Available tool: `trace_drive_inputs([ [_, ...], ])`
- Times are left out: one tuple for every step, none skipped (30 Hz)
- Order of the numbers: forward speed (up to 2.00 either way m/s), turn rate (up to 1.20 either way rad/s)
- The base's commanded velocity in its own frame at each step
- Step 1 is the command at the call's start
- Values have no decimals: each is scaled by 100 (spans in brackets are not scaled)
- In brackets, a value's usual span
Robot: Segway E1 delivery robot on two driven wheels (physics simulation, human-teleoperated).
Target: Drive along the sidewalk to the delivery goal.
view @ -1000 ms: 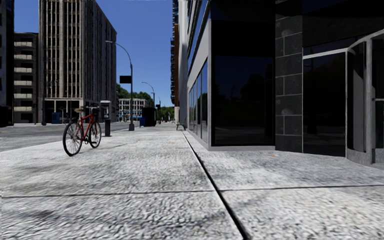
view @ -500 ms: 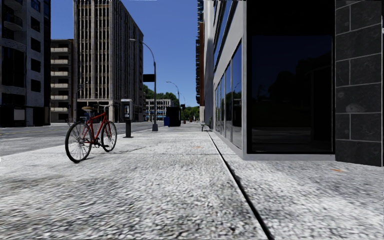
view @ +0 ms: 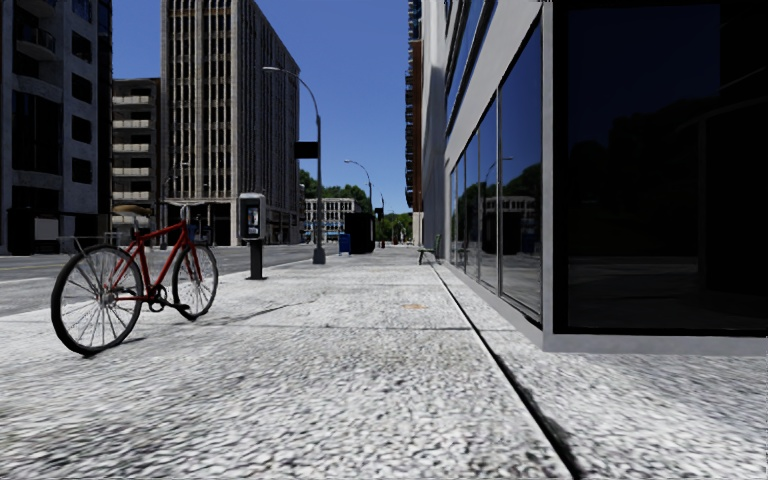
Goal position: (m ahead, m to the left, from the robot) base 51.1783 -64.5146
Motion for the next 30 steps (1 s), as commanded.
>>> trace_drive_inputs([
  [200,0],
  [200,0],
  [200,0],
  [200,0],
  [200,0],
  [200,0],
  [200,0],
  [200,0],
  [200,0],
  [200,0],
  [200,0],
  [200,0],
  [200,0],
  [200,0],
  [200,0],
  [200,0],
  [200,0],
  [200,0],
  [200,0],
  [200,0],
  [200,0],
  [200,4],
  [200,9],
  [200,13],
  [200,14],
  [200,14],
  [200,14],
  [200,14],
  [200,14],
  [200,0],
])
